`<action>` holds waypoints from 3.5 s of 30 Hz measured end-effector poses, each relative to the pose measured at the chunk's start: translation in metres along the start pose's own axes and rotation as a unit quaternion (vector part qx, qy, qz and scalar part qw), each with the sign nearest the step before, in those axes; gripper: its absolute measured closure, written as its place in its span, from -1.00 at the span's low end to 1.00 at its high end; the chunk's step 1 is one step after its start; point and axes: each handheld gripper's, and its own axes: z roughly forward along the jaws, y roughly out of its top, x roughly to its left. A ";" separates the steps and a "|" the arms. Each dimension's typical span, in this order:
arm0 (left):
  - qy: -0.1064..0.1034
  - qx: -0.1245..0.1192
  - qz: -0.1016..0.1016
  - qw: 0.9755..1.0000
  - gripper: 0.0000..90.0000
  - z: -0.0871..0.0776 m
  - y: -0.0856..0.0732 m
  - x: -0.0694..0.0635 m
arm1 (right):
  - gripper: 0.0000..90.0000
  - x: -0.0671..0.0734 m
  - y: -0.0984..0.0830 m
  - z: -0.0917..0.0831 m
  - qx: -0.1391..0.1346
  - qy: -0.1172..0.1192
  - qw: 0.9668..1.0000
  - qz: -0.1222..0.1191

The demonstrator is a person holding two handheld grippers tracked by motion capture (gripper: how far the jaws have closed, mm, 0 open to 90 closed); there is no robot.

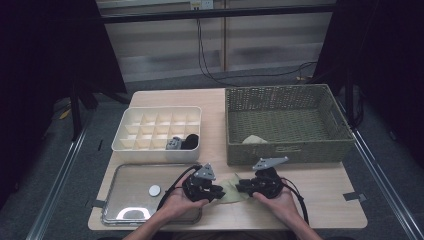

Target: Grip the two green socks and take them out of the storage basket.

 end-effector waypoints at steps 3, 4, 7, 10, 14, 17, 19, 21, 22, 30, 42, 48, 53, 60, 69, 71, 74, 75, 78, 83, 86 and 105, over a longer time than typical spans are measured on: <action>0.000 -0.007 -0.004 1.000 0.66 0.001 -0.001 -0.001 | 0.61 -0.008 -0.002 -0.012 -0.016 -0.007 1.000 0.014; 0.000 0.000 -0.003 1.000 0.66 0.000 0.000 0.000 | 0.61 -0.011 -0.003 -0.017 -0.022 -0.007 1.000 0.019; 0.001 0.006 0.005 1.000 0.66 -0.001 0.000 0.000 | 0.62 -0.017 -0.005 -0.024 -0.029 -0.014 0.999 0.025; 0.000 0.006 0.004 1.000 0.66 -0.001 0.000 0.000 | 0.58 -0.022 -0.007 -0.024 -0.023 -0.032 0.999 0.031; -0.002 -0.005 -0.004 1.000 0.65 0.000 -0.002 -0.001 | 0.45 -0.030 -0.010 -0.020 -0.009 -0.052 0.998 0.036; -0.004 -0.008 -0.002 1.000 0.65 0.000 -0.002 -0.001 | 0.43 -0.032 -0.012 -0.016 0.001 -0.055 0.998 0.038; -0.004 -0.005 -0.001 1.000 0.65 0.000 -0.002 -0.001 | 0.43 -0.032 -0.013 -0.013 0.009 -0.054 0.998 0.038; -0.003 -0.008 -0.001 1.000 0.65 0.000 -0.002 -0.001 | 0.48 -0.030 -0.013 -0.010 0.012 -0.052 0.998 0.034; -0.002 -0.005 0.008 1.000 0.65 -0.001 -0.002 0.000 | 0.55 -0.030 -0.013 -0.009 0.013 -0.054 0.998 0.033; -0.003 -0.002 0.000 1.000 0.65 -0.004 -0.005 -0.001 | 0.93 -0.031 -0.013 -0.023 -0.003 -0.082 0.996 0.041; -0.008 0.013 0.002 1.000 0.60 -0.008 -0.004 -0.006 | 0.75 -0.035 -0.033 -0.045 -0.001 -0.093 0.993 0.069; -0.007 -0.016 0.005 1.000 0.66 -0.010 0.005 -0.001 | 0.73 -0.033 -0.027 -0.044 -0.020 -0.075 0.995 0.056; -0.003 -0.025 0.001 1.000 0.68 -0.001 0.014 0.007 | 0.74 -0.037 -0.020 -0.033 -0.012 -0.073 0.996 0.049; -0.006 0.009 0.006 1.000 0.66 0.006 0.007 0.007 | 0.74 -0.041 -0.022 -0.027 0.004 -0.080 0.996 0.046; 0.001 0.006 0.010 1.000 0.58 0.003 0.003 0.003 | 0.70 -0.029 -0.031 -0.035 0.014 -0.072 0.996 0.045; 0.007 0.005 0.008 1.000 0.55 0.002 0.003 0.006 | 0.68 -0.027 -0.030 -0.035 0.011 -0.069 0.997 0.044; 0.008 0.001 0.001 1.000 0.52 0.003 0.003 0.009 | 0.60 -0.028 -0.025 -0.037 -0.006 -0.060 0.997 0.037; 0.010 -0.009 -0.005 1.000 0.50 0.004 0.003 0.009 | 0.60 -0.029 -0.023 -0.037 -0.011 -0.059 0.998 0.034; 0.008 -0.004 -0.003 1.000 0.46 0.004 0.004 0.011 | 0.58 -0.032 -0.017 -0.035 -0.018 -0.055 0.998 0.030; 0.005 -0.003 -0.006 1.000 0.46 0.003 0.004 0.012 | 0.53 -0.036 -0.007 -0.024 -0.010 -0.047 0.999 0.014; 0.004 -0.002 -0.004 1.000 0.46 0.004 0.004 0.012 | 0.44 -0.040 -0.001 -0.020 -0.009 -0.043 0.999 0.013; 0.005 -0.011 -0.013 1.000 0.45 0.005 0.003 0.011 | 0.72 -0.055 -0.002 -0.007 0.020 -0.012 0.999 0.026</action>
